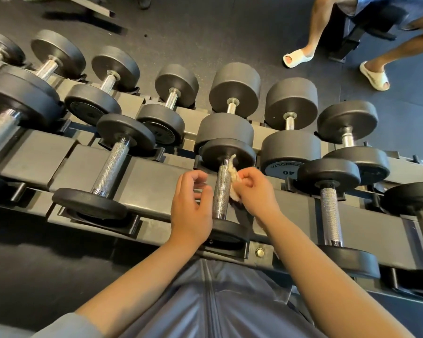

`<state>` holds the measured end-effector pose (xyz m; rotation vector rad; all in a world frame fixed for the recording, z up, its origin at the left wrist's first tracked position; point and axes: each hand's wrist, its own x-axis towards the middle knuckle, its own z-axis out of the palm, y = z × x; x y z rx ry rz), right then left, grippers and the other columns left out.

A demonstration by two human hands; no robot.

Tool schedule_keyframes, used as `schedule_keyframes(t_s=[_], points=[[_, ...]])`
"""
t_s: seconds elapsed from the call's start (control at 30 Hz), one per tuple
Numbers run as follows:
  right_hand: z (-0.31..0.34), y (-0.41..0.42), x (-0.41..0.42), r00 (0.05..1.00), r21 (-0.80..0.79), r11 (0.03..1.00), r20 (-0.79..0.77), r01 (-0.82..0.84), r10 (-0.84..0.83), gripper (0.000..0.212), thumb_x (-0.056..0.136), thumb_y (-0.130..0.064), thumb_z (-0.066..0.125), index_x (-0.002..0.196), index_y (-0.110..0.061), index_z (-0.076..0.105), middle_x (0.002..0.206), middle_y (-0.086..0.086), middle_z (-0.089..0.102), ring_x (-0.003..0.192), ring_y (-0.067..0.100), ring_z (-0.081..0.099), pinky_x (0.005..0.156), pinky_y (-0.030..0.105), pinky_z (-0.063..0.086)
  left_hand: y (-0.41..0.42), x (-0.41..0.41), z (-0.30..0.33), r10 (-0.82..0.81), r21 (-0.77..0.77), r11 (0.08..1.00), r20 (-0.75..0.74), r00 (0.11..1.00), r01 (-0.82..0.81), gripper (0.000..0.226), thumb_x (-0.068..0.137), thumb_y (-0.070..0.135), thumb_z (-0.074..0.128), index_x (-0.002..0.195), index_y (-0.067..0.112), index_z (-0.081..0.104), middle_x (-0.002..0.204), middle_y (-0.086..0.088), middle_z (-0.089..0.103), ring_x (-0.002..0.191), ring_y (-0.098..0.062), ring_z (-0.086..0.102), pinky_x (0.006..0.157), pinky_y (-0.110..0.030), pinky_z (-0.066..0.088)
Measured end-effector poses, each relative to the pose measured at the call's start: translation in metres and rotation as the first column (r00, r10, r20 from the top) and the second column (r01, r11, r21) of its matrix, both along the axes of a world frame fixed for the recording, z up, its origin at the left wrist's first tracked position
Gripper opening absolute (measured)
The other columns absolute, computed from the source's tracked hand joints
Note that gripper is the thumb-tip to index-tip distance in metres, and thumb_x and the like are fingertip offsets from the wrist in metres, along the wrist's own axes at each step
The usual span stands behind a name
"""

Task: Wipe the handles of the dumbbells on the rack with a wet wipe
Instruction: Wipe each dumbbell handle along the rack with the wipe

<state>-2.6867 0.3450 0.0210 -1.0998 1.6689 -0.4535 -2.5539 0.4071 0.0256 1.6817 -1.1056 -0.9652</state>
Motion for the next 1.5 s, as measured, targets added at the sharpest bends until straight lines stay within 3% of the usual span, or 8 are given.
schedule_keyframes(t_s=[0.13,0.3,0.57,0.7,0.93,1.1,1.23,1.5], points=[[-0.002,-0.023,0.005,0.970,0.052,0.973,0.079,0.227,-0.231,0.012,0.089,-0.012,0.062,0.087,-0.022,0.067,0.096,0.004,0.068,0.086,0.017,0.066,0.072,0.028,0.057,0.000,0.002,0.000,-0.022,-0.014,1.000,0.019,1.000,0.022,0.017,0.089,0.023,0.047,0.106,0.023,0.052,0.106,0.001,0.055,0.097,-0.001,0.053,0.078,-0.008,0.044],[0.002,0.009,0.004,0.956,0.029,0.986,0.242,0.167,-0.169,0.007,0.089,-0.022,0.065,0.090,-0.016,0.064,0.091,0.002,0.068,0.087,0.013,0.066,0.077,0.027,0.055,0.000,0.003,-0.002,-0.031,-0.029,0.999,0.031,0.999,0.032,0.016,0.090,0.021,0.047,0.104,0.020,0.053,0.105,0.000,0.055,0.097,-0.002,0.054,0.077,-0.009,0.045],[0.028,0.029,-0.020,0.869,0.079,0.875,0.191,-0.478,0.457,0.009,0.085,-0.014,0.068,0.081,-0.023,0.066,0.081,-0.012,0.063,0.073,-0.007,0.057,0.070,0.009,0.045,0.000,0.003,-0.001,-0.029,-0.052,0.998,0.015,0.999,0.029,0.015,0.089,0.015,0.048,0.102,0.018,0.053,0.101,0.000,0.055,0.093,0.004,0.053,0.075,-0.008,0.044],[0.028,0.015,-0.016,0.774,-0.115,0.766,-0.138,-0.632,0.618,0.003,0.085,-0.021,0.068,0.085,-0.023,0.069,0.083,-0.015,0.060,0.078,-0.003,0.054,0.074,0.012,0.043,0.001,0.003,-0.001,0.003,-0.061,0.998,0.008,1.000,-0.002,0.015,0.089,0.014,0.048,0.102,0.017,0.054,0.100,0.001,0.055,0.091,0.001,0.054,0.075,-0.013,0.048],[0.004,-0.036,0.006,0.580,-0.325,0.578,-0.743,-0.749,0.334,0.010,0.077,-0.008,0.073,0.075,-0.008,0.064,0.066,0.008,0.055,0.047,0.022,0.049,0.047,0.024,0.028,0.004,0.003,0.000,0.055,-0.093,0.994,0.046,0.997,-0.051,0.016,0.088,0.028,0.042,0.100,0.031,0.052,0.101,0.007,0.055,0.094,-0.005,0.055,0.080,-0.031,0.052],[0.014,-0.033,0.001,0.603,-0.232,0.588,-0.548,-0.775,0.579,0.015,0.095,-0.025,0.054,0.099,-0.019,0.067,0.091,-0.003,0.056,0.082,0.014,0.056,0.069,0.024,0.039,0.002,0.002,0.001,0.089,-0.108,0.991,0.059,0.994,-0.082,0.019,0.089,0.019,0.043,0.098,0.035,0.050,0.098,0.009,0.053,0.092,-0.003,0.054,0.078,-0.029,0.053],[0.040,-0.014,-0.007,0.378,-0.131,0.358,-0.189,-0.925,0.906,0.004,0.088,-0.025,0.064,0.088,-0.024,0.068,0.090,-0.012,0.062,0.081,0.001,0.054,0.077,0.021,0.043,0.006,0.002,-0.001,0.100,-0.109,0.989,0.035,0.994,-0.095,0.017,0.087,0.025,0.042,0.098,0.035,0.051,0.098,0.008,0.054,0.093,-0.006,0.054,0.078,-0.025,0.049],[0.029,-0.037,0.017,0.151,-0.088,0.130,-0.761,-0.988,0.631,0.024,0.091,-0.017,0.058,0.115,-0.014,0.057,0.112,0.004,0.049,0.089,0.020,0.059,0.067,0.028,0.046,0.003,0.000,-0.001,0.105,-0.008,0.994,0.099,0.990,-0.105,0.013,0.088,0.022,0.045,0.096,0.020,0.055,0.096,0.006,0.054,0.090,-0.006,0.055,0.079,-0.035,0.053]])
